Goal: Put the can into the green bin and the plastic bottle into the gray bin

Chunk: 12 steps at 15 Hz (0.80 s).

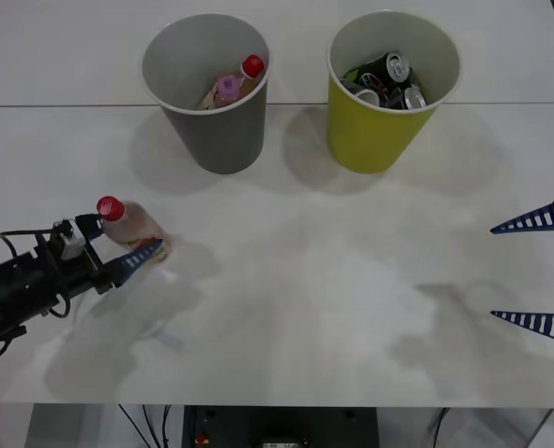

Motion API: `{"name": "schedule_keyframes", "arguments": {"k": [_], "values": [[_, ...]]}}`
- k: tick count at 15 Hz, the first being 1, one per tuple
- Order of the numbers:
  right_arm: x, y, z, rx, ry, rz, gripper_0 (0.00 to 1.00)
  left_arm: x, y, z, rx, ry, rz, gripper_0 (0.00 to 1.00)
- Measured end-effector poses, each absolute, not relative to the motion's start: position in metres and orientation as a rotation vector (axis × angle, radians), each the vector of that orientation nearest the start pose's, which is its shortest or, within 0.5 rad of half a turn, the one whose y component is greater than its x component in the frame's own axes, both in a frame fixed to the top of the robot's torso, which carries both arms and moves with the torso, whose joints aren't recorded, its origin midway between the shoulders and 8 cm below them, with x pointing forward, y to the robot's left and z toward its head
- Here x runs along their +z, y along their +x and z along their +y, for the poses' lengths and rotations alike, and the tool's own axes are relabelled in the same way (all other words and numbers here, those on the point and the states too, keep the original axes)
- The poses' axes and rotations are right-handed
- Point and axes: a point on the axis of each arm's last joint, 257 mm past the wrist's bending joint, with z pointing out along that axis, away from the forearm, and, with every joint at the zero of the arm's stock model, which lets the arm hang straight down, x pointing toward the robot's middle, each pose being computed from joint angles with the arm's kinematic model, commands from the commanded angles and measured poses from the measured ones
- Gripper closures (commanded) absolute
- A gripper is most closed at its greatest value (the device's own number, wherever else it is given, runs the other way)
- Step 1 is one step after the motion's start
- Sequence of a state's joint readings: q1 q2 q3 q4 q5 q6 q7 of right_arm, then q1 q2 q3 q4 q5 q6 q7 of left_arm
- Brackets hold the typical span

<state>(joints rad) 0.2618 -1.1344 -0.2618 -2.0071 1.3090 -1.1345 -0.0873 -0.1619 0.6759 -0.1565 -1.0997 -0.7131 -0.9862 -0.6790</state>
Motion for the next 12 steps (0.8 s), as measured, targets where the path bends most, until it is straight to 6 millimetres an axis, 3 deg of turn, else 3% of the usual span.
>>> {"name": "schedule_keyframes", "arguments": {"k": [12], "values": [[-0.1666,0.3413,-0.2858,0.209,-1.634,1.596,0.0,-0.2414,0.4724,0.2499,-0.431,0.962,1.427,0.99]]}}
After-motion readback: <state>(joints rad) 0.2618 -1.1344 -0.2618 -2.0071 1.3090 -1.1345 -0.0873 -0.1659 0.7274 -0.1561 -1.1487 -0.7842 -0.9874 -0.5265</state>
